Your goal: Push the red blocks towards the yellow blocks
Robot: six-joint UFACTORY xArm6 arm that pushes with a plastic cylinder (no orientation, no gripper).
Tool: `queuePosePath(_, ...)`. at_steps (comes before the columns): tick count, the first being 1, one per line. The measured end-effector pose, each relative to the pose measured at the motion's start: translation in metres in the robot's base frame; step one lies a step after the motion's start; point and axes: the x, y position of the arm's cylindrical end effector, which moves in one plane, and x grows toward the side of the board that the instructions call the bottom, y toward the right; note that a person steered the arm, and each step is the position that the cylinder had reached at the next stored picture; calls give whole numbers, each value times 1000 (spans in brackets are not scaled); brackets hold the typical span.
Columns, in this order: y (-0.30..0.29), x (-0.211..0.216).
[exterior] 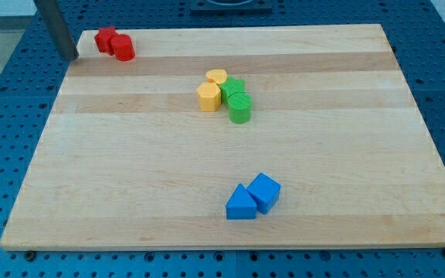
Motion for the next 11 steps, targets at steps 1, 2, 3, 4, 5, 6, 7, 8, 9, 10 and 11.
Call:
queuePosePath(1,-1,-3)
queuePosePath(2,-1,-39)
queuePosePath(3,-1,-59)
queuePosePath(4,8,-63)
queuePosePath(5,18,-61)
queuePosePath(6,28,-50)
queuePosePath(7,41,-48)
queuePosePath(8,61,-48)
queuePosePath(9,79,-46)
queuePosePath(10,97,-46)
queuePosePath(11,113,-43)
